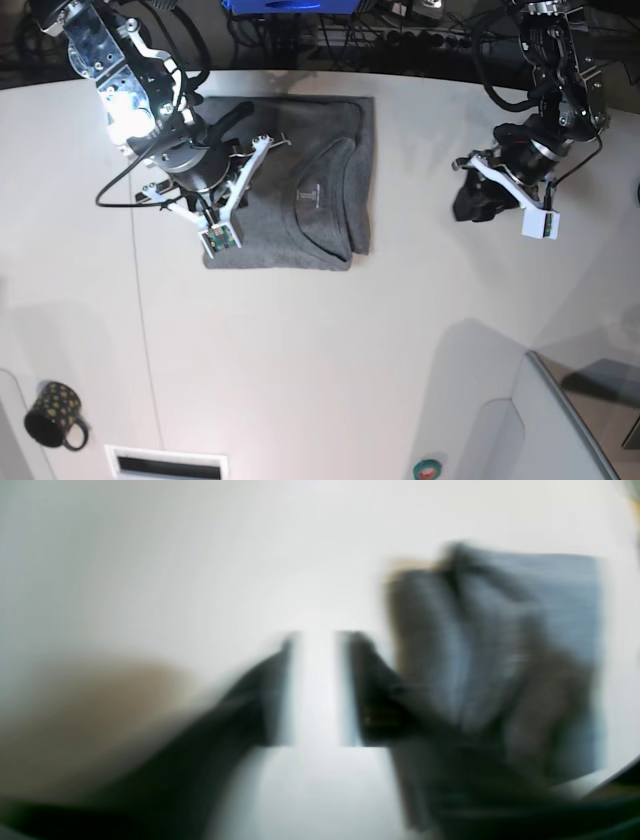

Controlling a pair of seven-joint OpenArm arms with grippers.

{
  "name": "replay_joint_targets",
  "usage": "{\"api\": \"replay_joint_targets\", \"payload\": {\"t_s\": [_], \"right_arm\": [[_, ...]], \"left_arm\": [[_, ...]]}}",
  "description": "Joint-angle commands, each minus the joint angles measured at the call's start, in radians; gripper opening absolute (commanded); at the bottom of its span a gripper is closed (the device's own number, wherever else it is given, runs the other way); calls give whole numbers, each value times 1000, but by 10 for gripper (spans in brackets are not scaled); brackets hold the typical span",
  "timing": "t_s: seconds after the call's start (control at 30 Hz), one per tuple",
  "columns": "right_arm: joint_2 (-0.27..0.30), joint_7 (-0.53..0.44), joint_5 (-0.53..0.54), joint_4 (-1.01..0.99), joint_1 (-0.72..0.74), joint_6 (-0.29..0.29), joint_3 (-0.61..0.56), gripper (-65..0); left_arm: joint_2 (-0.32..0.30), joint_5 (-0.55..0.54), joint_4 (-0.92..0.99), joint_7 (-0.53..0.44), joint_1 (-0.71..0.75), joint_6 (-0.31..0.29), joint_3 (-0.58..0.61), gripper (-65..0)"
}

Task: Layout the t-shirt on the table in an organized manner, then fold the t-shirt properly
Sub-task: 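Lower the left gripper and grasp the shirt's collar corner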

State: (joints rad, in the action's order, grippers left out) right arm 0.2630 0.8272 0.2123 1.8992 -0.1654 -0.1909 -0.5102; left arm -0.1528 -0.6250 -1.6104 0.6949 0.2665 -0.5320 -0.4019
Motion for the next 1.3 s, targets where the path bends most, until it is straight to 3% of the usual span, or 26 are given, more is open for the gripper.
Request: {"api": "replay_joint_targets", "payload": {"t_s": [0.0, 0.07, 0.13, 0.23, 0.33, 0.7, 0.97, 1.27], "right_arm": [[3, -22, 0, 16, 8, 3, 2, -650], [3, -22, 0, 16, 5, 3, 2, -650], [3, -22, 0, 16, 5, 3, 0, -650], [3, -22, 0, 16, 3, 3, 0, -650], [3, -22, 0, 16, 3, 3, 0, -650], [25, -22, 0, 16, 3, 3, 0, -650], [25, -22, 0, 15, 3, 3, 3, -650], [26, -24, -1, 15, 3, 3, 9, -650]], "left_arm": [[-8, -19, 9, -7, 4, -7, 22, -209], [-8, -40, 65, -7, -19, -7, 76, 0], [-8, -43, 123, -8, -40, -12, 126, 0], [-4, -43, 224, -30, -80, -67, 214, 0], [-4, -43, 321, -131, -95, -115, 286, 0], [-1, -43, 568, -292, -158, -119, 461, 0], [48, -34, 720, -301, -237, -115, 461, 0], [45, -34, 826, -300, -321, -113, 461, -583]]}}
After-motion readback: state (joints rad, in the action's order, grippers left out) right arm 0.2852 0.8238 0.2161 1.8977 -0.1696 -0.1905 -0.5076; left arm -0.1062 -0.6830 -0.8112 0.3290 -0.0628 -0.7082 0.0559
